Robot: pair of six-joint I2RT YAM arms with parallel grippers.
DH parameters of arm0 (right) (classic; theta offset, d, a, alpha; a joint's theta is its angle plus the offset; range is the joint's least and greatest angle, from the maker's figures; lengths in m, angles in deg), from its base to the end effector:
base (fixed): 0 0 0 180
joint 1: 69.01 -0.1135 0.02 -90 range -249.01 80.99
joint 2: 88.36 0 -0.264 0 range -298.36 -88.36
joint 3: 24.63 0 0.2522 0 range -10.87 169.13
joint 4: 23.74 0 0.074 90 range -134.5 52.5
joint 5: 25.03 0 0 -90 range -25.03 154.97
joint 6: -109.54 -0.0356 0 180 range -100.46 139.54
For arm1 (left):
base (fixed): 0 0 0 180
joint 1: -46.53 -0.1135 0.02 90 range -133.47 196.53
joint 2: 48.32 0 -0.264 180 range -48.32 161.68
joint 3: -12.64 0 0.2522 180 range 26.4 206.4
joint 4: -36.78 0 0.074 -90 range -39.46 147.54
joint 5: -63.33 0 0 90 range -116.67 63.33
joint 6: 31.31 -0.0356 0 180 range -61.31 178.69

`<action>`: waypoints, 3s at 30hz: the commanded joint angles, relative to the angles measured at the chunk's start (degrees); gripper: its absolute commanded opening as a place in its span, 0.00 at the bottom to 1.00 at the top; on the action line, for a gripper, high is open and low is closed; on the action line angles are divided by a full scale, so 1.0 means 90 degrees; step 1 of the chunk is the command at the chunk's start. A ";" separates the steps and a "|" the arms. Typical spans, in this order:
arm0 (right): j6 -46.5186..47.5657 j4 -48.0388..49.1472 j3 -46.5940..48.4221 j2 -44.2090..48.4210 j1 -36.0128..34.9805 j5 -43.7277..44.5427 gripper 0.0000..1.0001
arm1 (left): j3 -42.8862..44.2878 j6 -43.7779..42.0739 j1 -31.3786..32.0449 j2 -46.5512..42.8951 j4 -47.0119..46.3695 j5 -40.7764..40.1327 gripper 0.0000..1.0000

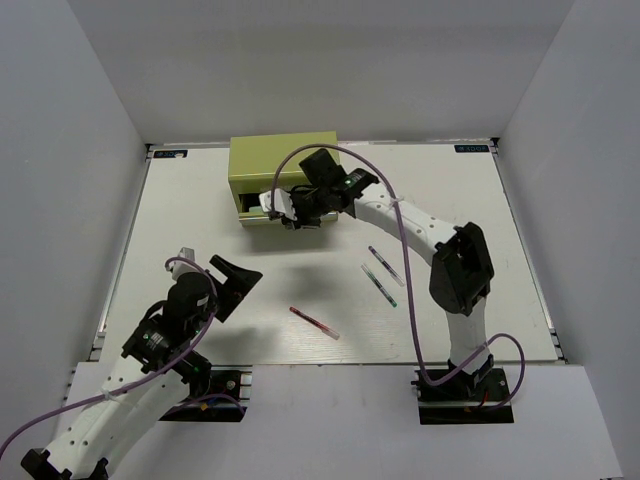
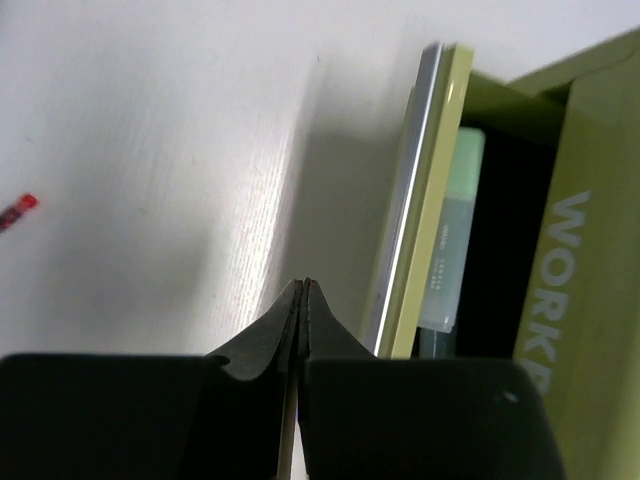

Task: Sort the stationery into containers
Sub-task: Close the drawer, then open the drawer

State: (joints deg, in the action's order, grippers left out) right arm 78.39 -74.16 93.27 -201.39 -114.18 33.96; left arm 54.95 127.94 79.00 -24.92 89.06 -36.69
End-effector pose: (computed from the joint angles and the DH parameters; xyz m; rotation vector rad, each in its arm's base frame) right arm 0.3027 0.3305 0.3033 -1.9437 1.1922 0.5138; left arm 0.0939 -0.0524 0.2401 -0.8154 2.1138 -0.8205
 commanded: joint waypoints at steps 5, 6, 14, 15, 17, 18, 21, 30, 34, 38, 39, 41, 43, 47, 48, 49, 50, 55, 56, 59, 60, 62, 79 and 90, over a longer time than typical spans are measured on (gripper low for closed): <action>-0.0064 0.0626 0.0138 -0.0731 0.0038 0.1188 0.00 | 0.0167 -0.0224 0.0025 0.0086 -0.0110 0.0030 0.96; -0.0161 0.0704 0.0138 -0.0751 0.0028 0.1431 0.00 | 0.0167 -0.0224 0.0025 0.0086 -0.0110 0.0030 0.96; -0.0591 0.1710 0.0245 -0.1034 0.0048 0.2663 0.00 | 0.0108 -0.0224 0.0025 0.0144 -0.0237 0.0030 0.96; -0.0640 0.1856 0.0255 -0.1044 0.0048 0.2751 0.00 | 0.0108 -0.0224 0.0025 0.0144 -0.0324 0.0030 0.96; -0.0669 0.2052 0.0294 -0.1083 0.0048 0.3073 0.00 | 0.0050 -0.0224 0.0025 0.0144 -0.0412 0.0030 0.96; -0.0689 0.2101 0.0314 -0.1112 0.0048 0.3141 0.00 | 0.0050 -0.0224 0.0025 0.0144 -0.0481 0.0030 0.96; -0.0709 0.2354 0.0363 -0.1171 0.0058 0.3415 0.00 | 0.0050 -0.0224 0.0025 0.0144 -0.0637 -0.0029 0.97; -0.0806 0.3009 0.0304 -0.1288 0.0077 0.4294 0.00 | -0.0574 0.0204 0.0025 0.0017 -0.1555 -0.0029 0.99; -0.0884 0.3020 0.0323 -0.1298 0.0165 0.4325 0.00 | -0.0849 0.0401 0.0025 0.0310 -0.2238 -0.0029 0.99; -0.0914 0.2698 0.0042 -0.0822 0.0224 0.3740 0.00 | -0.0859 0.0401 0.0025 0.1021 -0.2883 -0.0262 0.95; -0.0914 0.2571 -0.0027 -0.0713 0.0224 0.3738 0.00 | -0.0858 0.0401 0.0025 0.1149 -0.3000 -0.0263 0.93; -0.1021 0.2366 -0.0447 -0.0304 0.0223 0.2958 0.00 | -0.0858 0.0401 0.0025 0.1403 -0.3476 -0.0458 0.87; -0.1235 0.2229 -0.0884 0.0300 0.0302 0.2304 0.01 | -0.0858 0.0459 0.0025 0.1811 -0.3868 -0.0633 0.78; -0.2143 0.2443 -0.1569 0.1249 0.0448 0.2049 0.76 | -0.0926 0.0771 0.0025 0.2689 -0.4893 -0.0858 0.49; -0.2405 0.2424 -0.1745 0.1715 0.0497 0.2010 0.78 | -0.0927 0.0878 0.0025 0.2896 -0.5389 -0.0927 0.44; -0.2621 0.2443 -0.1834 0.1855 0.0536 0.1806 0.78 | -0.1062 0.1082 0.0025 0.3111 -0.5693 -0.0928 0.36; -0.2778 0.2433 -0.1912 0.1972 0.0614 0.1717 0.74 | -0.1064 0.1181 0.0025 0.3335 -0.5996 -0.0986 0.35; -0.3004 0.2491 -0.2323 0.2998 0.0800 0.1190 0.55 | -0.1220 0.1748 0.0025 0.4915 -0.7813 -0.1269 0.38; -0.2994 0.2492 -0.2342 0.3037 0.0829 0.1179 0.58 | -0.1220 0.1816 -0.0033 0.5132 -0.8018 -0.1366 0.47; -0.2965 0.2472 -0.2342 0.3057 0.0888 0.1354 0.69 | -0.0938 0.1875 -0.0033 0.5893 -0.8489 -0.1532 0.66; -0.2945 0.2492 -0.2391 0.3077 0.0946 0.1355 0.70 | -0.0743 0.1875 -0.0033 0.6070 -0.8557 -0.1533 0.69; -0.2935 0.2502 -0.2469 0.3155 0.0985 0.1384 0.70 | -0.0527 0.1875 -0.0102 0.6441 -0.8743 -0.1533 0.72; -0.2789 0.2599 -0.3143 0.3682 0.1434 0.1482 0.70 | 0.0693 0.2129 -0.0561 0.8845 -1.0306 -0.1181 0.54; -0.2838 0.2716 -0.2821 0.3292 0.1523 0.1394 0.70 | 0.1056 0.2071 -0.0804 0.9305 -1.0384 -0.0986 0.54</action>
State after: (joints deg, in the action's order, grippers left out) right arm 53.08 -52.30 65.12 -170.84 -100.84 47.19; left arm 63.33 147.07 72.55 58.33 -3.98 -46.64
